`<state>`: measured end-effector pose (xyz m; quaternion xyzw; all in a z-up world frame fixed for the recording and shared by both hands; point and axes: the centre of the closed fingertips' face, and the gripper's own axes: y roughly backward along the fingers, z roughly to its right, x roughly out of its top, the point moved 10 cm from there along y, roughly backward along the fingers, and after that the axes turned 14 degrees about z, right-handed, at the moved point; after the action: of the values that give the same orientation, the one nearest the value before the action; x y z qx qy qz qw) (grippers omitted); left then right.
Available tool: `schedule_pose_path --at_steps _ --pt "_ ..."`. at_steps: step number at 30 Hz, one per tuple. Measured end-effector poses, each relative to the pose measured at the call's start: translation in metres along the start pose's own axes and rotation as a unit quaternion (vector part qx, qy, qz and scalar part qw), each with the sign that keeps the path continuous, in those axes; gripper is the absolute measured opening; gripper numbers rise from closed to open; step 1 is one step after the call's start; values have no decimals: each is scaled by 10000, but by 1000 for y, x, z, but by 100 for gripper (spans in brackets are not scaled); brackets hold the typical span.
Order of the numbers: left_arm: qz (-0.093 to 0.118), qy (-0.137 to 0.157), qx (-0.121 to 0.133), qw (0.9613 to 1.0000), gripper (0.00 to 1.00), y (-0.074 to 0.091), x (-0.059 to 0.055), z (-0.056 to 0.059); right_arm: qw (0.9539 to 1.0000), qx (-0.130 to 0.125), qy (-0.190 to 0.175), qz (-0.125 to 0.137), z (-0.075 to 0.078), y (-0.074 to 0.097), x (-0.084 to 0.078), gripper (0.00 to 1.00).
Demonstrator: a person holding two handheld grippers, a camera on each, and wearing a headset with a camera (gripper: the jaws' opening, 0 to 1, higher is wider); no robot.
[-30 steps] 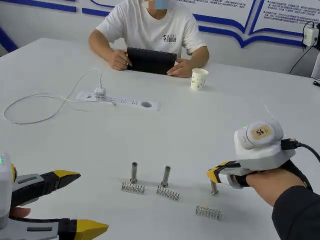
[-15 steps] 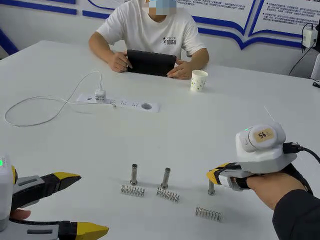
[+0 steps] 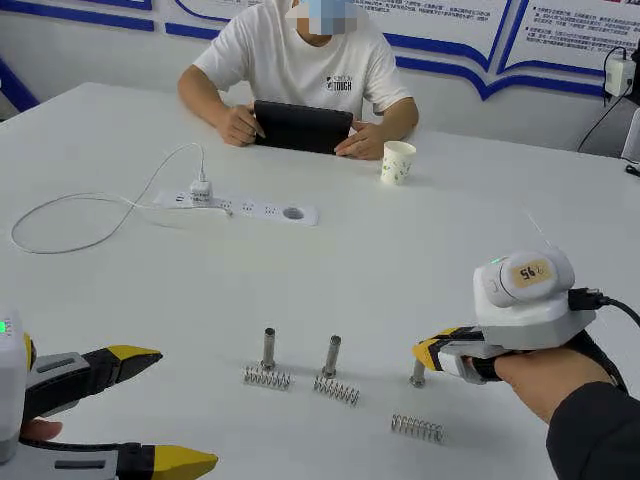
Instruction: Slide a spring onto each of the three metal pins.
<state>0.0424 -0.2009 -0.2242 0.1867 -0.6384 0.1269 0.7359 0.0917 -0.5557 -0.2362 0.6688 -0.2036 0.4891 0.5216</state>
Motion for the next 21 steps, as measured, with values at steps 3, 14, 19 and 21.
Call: schedule_pose_path --at_steps 3,14,19,21 --pt "-5 -1 -7 10000 77 0 0 0 10000 -6 5 11 -1 2 0 9" --pt "-7 6 -40 10000 77 -2 -1 1 9999 -60 -95 31 -1 5 -2 9" --pt "-2 11 -54 10000 77 -3 -1 1 9999 -67 -82 63 -1 6 -3 9" --pt "3 23 -51 10000 77 -3 -1 1 9999 -62 -82 66 -1 6 -2 9"
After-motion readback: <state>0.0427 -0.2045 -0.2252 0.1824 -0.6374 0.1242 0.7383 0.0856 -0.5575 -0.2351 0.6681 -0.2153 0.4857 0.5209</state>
